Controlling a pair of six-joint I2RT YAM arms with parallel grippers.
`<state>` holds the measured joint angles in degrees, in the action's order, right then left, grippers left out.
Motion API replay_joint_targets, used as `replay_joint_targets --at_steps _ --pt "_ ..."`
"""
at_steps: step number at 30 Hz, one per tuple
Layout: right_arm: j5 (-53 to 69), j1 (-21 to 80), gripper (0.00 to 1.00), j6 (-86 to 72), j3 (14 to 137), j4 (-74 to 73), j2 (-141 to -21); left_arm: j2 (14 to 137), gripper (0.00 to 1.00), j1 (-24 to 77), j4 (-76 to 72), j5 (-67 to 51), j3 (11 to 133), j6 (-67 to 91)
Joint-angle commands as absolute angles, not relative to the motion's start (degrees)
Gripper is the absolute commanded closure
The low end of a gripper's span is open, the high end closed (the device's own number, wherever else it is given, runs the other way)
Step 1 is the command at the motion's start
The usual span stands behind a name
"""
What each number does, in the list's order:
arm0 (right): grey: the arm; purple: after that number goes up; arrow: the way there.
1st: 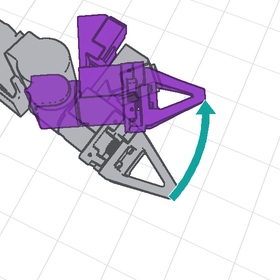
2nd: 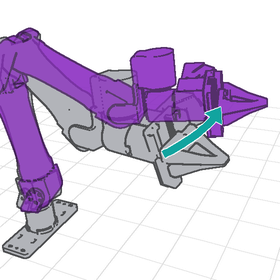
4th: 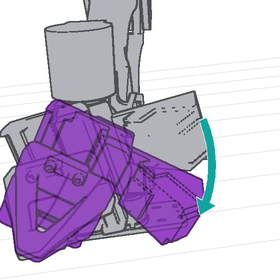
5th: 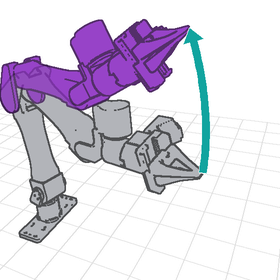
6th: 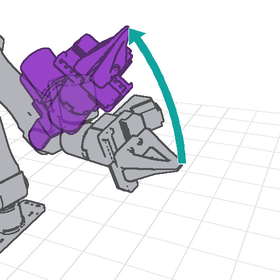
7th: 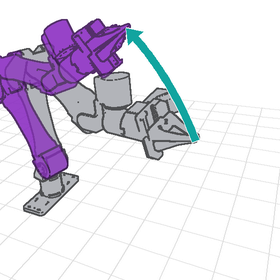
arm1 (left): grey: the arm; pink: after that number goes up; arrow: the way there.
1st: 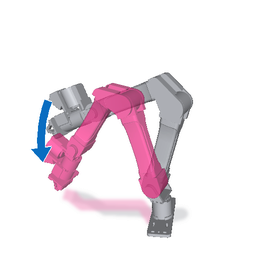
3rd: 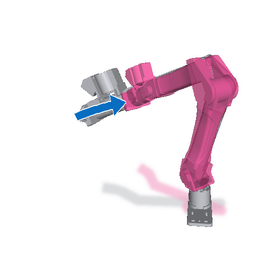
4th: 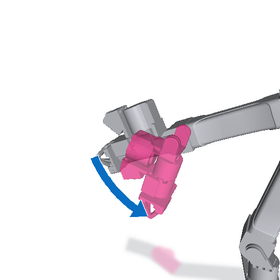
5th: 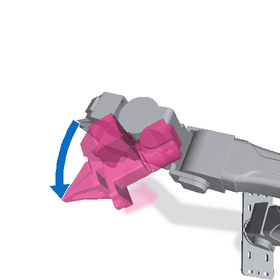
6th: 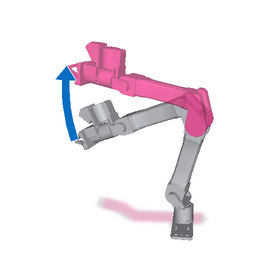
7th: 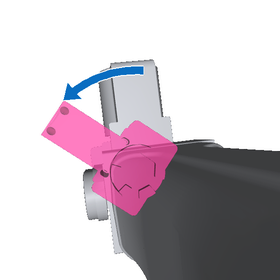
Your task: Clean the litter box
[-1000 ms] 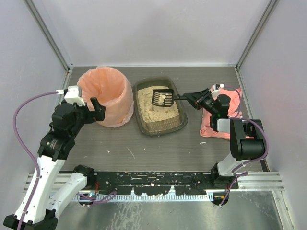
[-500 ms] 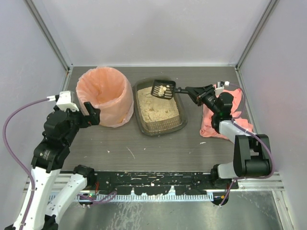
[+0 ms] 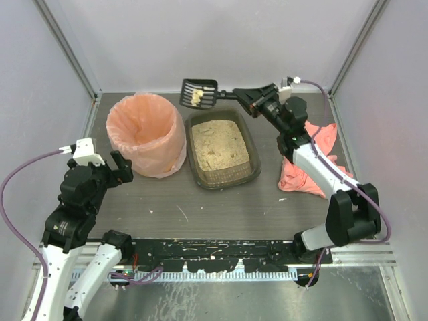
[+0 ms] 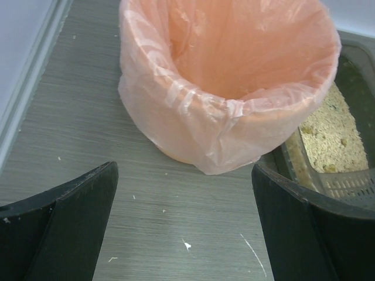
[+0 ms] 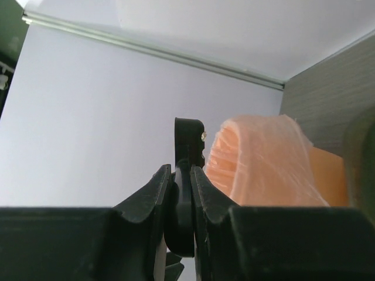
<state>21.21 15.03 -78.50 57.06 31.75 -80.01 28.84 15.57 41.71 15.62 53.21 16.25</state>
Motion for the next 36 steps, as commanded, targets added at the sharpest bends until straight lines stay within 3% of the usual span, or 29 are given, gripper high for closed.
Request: replay_joint_targets --at_steps 1,16,24,36 --pt "17.5 20.5 0.99 -73.5 69.2 29.7 -86.6 27.2 0.02 15.2 42.4 20.9 53.9 18.0" --pt "28.5 32.6 0.99 -36.2 102.6 19.2 -108.3 22.4 0.02 15.2 47.6 24.1 53.8 20.0" --pt "27.5 38.0 0.99 -9.2 110.4 6.4 -108.2 22.0 0.02 15.1 48.3 24.4 53.1 20.4" --pt "11.1 49.0 0.99 18.8 112.1 -5.0 -102.5 22.1 0.02 15.2 47.9 24.5 52.7 20.5"
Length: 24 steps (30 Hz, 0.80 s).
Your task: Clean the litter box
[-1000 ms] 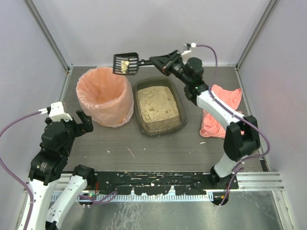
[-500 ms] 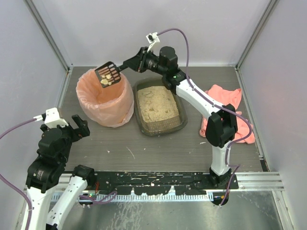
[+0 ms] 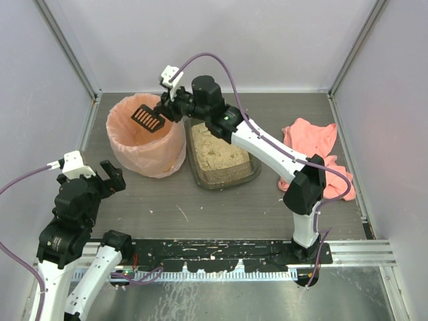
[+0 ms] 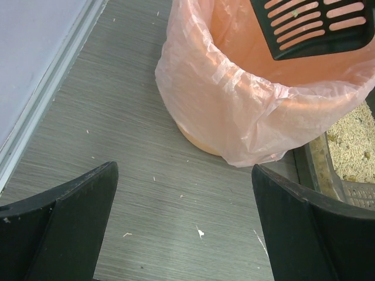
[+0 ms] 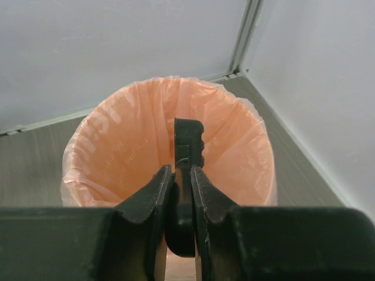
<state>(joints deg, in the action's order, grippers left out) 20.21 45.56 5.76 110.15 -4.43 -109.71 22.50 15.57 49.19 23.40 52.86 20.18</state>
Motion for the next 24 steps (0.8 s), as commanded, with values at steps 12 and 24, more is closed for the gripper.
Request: replay_joint_targets --at_steps 12,24 --pt "4.6 50.6 0.99 9.6 110.9 -1.0 -99.1 22.3 0.02 15.2 47.9 24.4 52.7 20.5" --pt "2.6 45.8 0.99 -21.3 102.2 2.7 -93.3 22.7 0.02 15.2 47.4 22.9 52.5 20.5"
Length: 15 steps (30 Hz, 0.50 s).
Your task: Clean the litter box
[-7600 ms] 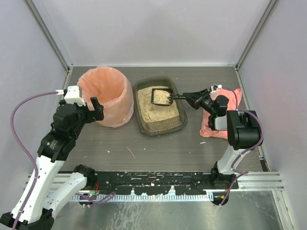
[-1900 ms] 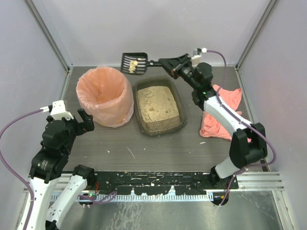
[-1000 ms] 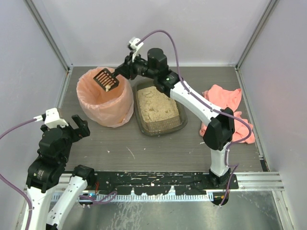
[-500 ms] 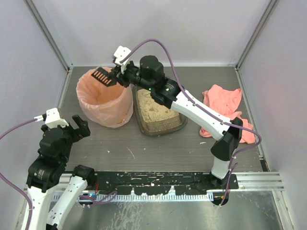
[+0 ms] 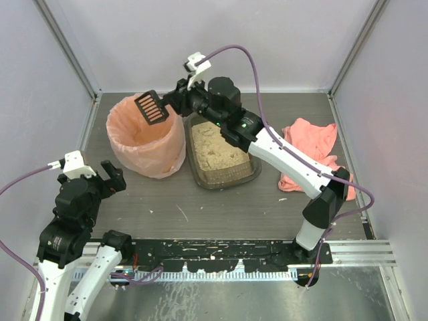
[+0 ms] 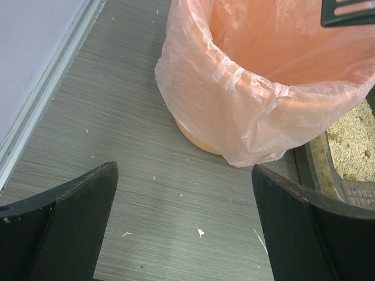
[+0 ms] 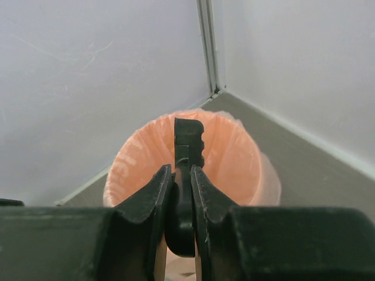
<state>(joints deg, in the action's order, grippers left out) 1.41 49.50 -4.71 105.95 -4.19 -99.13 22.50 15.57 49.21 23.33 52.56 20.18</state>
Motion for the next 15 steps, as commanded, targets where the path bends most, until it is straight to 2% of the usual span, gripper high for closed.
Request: replay_joint_targets --at_steps 1,7,11,15 --pt "5.3 44.2 0.99 -25.3 100.6 3.8 -92.6 22.8 0.02 15.2 47.5 22.8 52.5 20.5" --pt "16.8 30.1 0.99 -47.2 83.3 18.3 -84.7 22.9 0.02 15.2 47.5 22.2 52.5 20.3" --pt "17.9 24.0 0.99 -46.3 75.8 16.8 -78.7 22.8 0.02 15.1 44.5 19.0 52.3 18.9" --pt "12.7 20.8 0.99 -37.2 70.7 7.5 -72.6 24.7 0.02 15.2 41.5 13.3 52.7 16.0"
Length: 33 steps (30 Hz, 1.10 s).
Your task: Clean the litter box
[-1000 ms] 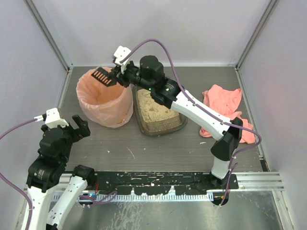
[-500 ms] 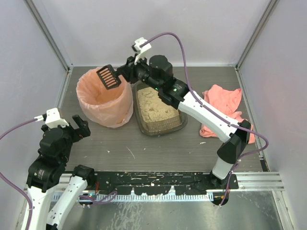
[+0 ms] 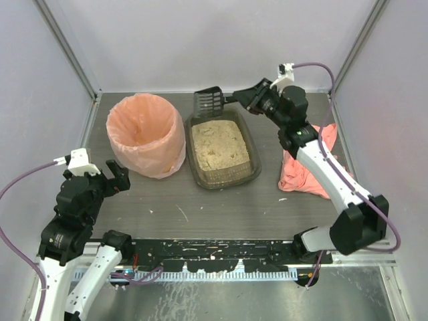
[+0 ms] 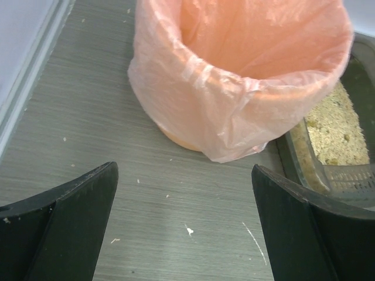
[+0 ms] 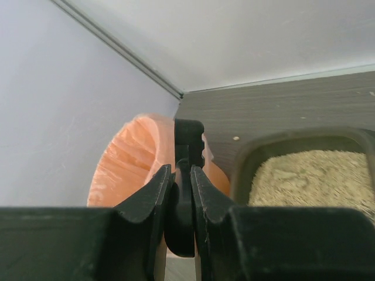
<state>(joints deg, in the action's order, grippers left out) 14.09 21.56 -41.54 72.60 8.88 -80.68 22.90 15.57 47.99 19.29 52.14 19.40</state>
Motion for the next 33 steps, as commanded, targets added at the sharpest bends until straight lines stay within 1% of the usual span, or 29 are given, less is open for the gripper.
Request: replay_joint_targets --at_steps 1,5,10,13,16,18,23,33 --pt "10.6 20.8 0.99 -34.3 70.1 4.9 -71.6 25.5 0.02 15.2 40.9 12.5 53.3 15.3" --pt "5.2 20.8 0.99 -24.4 70.5 -6.5 -71.0 27.7 0.02 15.1 38.1 9.1 55.2 13.8" --pt "-1.1 20.8 0.99 -16.3 70.7 -14.1 -72.1 29.9 0.02 15.1 33.3 1.9 53.9 14.7" --pt "-2.8 20.8 0.99 -12.4 74.1 -19.2 -75.8 30.3 0.02 15.2 31.6 1.6 52.7 15.7" --pt "-1.7 21.2 0.99 -9.8 79.2 -24.4 -81.6 30.3 0.02 15.2 32.1 2.9 52.1 16.3" --pt "-2.3 22.6 0.99 -8.3 81.5 -25.8 -84.8 30.2 0.02 15.1 33.1 4.7 52.0 16.8" --pt "-10.2 27.3 0.99 -5.3 86.5 -28.2 -91.1 29.6 0.02 15.2 34.8 5.7 51.7 17.6" --pt "-5.3 27.4 0.99 -7.3 88.5 -28.7 -96.8 29.8 0.02 15.2 35.4 6.7 51.8 18.0"
